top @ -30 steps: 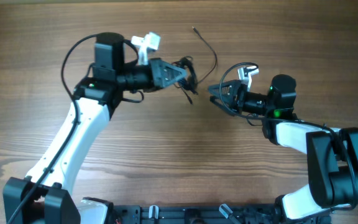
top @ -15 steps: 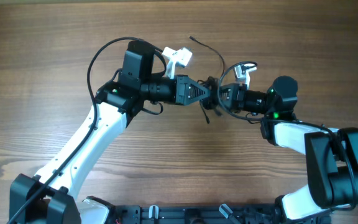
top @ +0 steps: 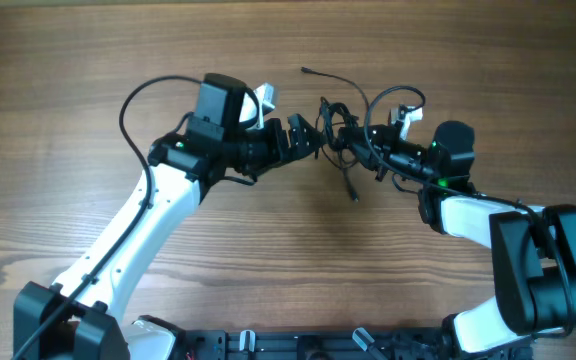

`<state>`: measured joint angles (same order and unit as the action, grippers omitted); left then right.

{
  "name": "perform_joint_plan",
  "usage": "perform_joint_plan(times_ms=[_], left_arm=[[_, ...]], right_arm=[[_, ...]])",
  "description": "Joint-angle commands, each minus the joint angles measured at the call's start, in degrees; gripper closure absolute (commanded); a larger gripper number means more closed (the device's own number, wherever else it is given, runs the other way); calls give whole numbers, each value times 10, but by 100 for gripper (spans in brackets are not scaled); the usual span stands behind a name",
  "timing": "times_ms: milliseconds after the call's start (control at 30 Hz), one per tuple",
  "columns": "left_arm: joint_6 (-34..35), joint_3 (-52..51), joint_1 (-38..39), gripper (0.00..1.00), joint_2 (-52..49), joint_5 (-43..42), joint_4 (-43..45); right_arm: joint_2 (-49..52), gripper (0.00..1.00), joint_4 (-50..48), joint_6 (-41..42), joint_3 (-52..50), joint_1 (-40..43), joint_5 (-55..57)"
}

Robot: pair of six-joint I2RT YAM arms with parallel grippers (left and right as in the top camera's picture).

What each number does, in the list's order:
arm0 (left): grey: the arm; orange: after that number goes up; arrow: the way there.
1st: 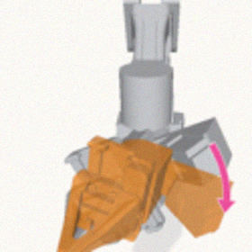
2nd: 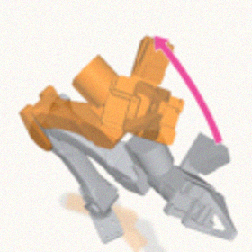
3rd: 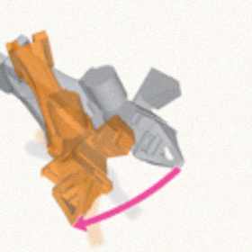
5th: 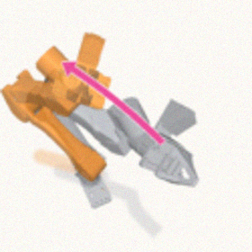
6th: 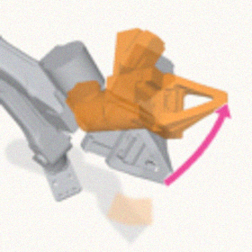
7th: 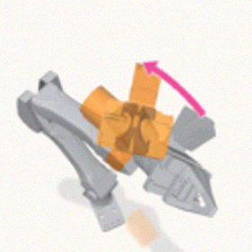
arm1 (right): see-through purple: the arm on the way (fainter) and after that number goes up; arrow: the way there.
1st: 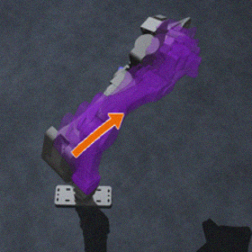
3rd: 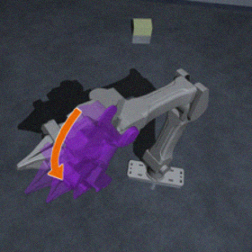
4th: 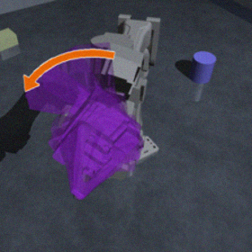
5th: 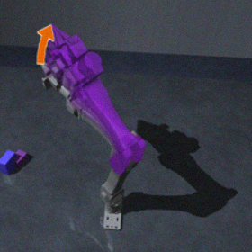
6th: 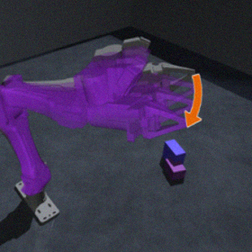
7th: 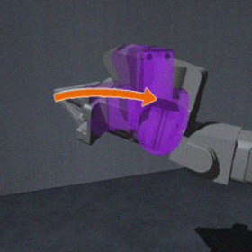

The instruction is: Untangle cables

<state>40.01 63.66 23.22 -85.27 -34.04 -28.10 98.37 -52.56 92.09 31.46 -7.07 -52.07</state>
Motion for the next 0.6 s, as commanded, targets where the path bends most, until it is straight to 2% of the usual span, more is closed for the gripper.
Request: perform_joint_plan(times_ms=[0, 167, 300, 400, 467, 533, 567], left_arm=[[199, 9, 38, 0, 10, 151, 2], [306, 9, 113, 0, 9, 293, 10], [308, 9, 146, 0, -12, 321, 56], [331, 9, 144, 1, -47, 327, 66], [359, 9, 144, 9, -64, 327, 67], [359, 9, 144, 26, -73, 327, 67], [359, 9, 144, 31, -74, 327, 66]], right_arm=[[5, 96, 63, 59, 0, -2, 93], [5, 96, 93, 48, 0, -29, 101], [5, 96, 93, -6, 0, -68, 96], [5, 96, 94, -5, 0, -89, 80], [5, 96, 93, -4, 0, -90, 72], [5, 96, 94, -4, 0, -90, 69], [5, 96, 94, -4, 0, -90, 68]])
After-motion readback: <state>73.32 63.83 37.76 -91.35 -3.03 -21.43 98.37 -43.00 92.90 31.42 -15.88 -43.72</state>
